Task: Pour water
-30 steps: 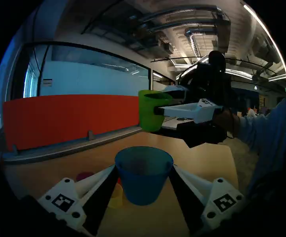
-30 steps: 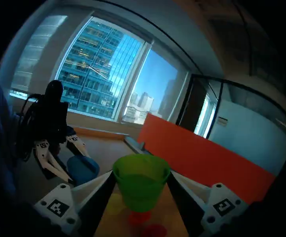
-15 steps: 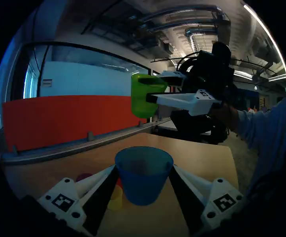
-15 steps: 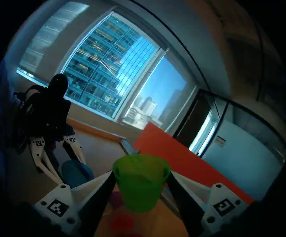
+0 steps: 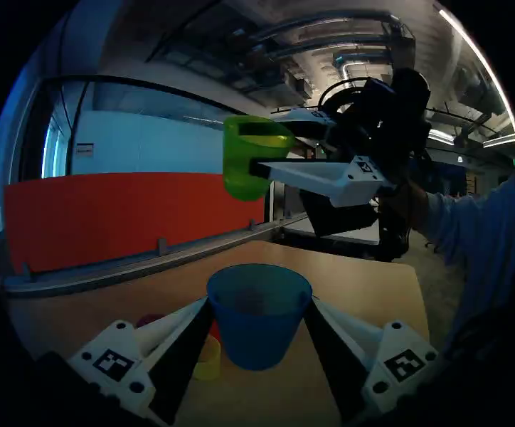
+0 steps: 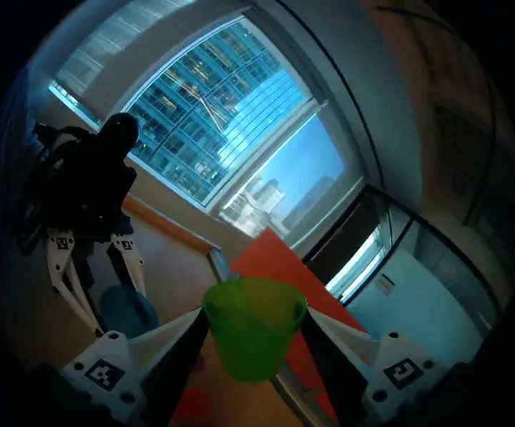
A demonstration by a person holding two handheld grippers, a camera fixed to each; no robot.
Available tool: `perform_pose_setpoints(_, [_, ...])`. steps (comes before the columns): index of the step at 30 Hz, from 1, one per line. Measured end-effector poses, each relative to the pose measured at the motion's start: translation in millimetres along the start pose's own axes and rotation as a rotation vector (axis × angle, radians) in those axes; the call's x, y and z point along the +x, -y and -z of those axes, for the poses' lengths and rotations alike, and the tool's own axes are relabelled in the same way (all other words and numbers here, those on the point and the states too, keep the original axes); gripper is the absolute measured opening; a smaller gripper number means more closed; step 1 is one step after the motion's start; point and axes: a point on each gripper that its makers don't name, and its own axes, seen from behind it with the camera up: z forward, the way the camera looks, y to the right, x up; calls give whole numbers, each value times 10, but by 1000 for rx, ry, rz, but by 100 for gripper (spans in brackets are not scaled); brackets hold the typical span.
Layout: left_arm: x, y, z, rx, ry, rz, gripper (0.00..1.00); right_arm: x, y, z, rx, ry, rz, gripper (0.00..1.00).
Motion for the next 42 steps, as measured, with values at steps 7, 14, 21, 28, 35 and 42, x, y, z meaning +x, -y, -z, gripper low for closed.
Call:
perform_pose_setpoints(7, [26, -8, -4, -2, -2, -2, 86, 44, -64, -69, -4, -3, 93, 90])
perform_pose_setpoints(14, [46, -8, -9, -3, -4, 3, 86, 102, -141, -98, -13, -7, 184, 90])
perform_pose_setpoints(21, [81, -39, -6, -10, -9, 4, 86, 146, -187, -128, -23, -5, 248, 90])
perform_pose_setpoints(28, [108, -43, -4, -14, -16, 8, 86, 153, -215, -160, -27, 2, 300, 90])
perform_pose_setpoints(35, [93, -27, -5, -12, -17, 14, 86, 132, -261, -186, -35, 8, 340, 90])
perform_pose_setpoints(42, [80, -19, -7, -14, -18, 18, 86, 137, -301, -196, -39, 9, 384, 90])
